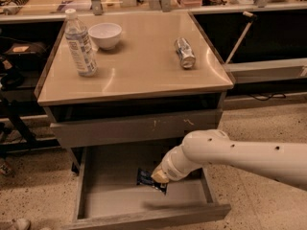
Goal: Pick rxbar blueberry from middle drawer and place on counter
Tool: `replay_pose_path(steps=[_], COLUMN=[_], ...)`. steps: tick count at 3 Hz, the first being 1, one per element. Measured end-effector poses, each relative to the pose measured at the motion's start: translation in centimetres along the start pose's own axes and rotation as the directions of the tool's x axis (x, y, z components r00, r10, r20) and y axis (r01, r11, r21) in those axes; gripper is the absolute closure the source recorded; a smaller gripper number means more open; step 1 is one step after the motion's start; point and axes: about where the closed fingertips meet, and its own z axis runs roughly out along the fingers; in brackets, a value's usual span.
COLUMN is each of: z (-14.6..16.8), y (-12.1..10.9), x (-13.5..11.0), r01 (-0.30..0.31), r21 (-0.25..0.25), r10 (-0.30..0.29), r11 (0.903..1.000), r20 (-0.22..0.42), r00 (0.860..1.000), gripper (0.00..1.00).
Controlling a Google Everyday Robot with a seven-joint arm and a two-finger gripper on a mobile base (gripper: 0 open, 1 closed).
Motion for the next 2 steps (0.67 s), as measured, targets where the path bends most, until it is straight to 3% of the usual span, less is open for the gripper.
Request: replay_pose_path(steps=[1,2], z=[-3.56,-3.57], y=[-0.18,-0.19], x=[-2.47,-2.47], r01=[0.022,0.022], r21=[0.028,0.028], r10=[-0.021,-0.021], r11=[0.9994,0.9994], r20=[-0.008,-0.008], r00=[1.0,1.0], gripper=[1.0,1.0])
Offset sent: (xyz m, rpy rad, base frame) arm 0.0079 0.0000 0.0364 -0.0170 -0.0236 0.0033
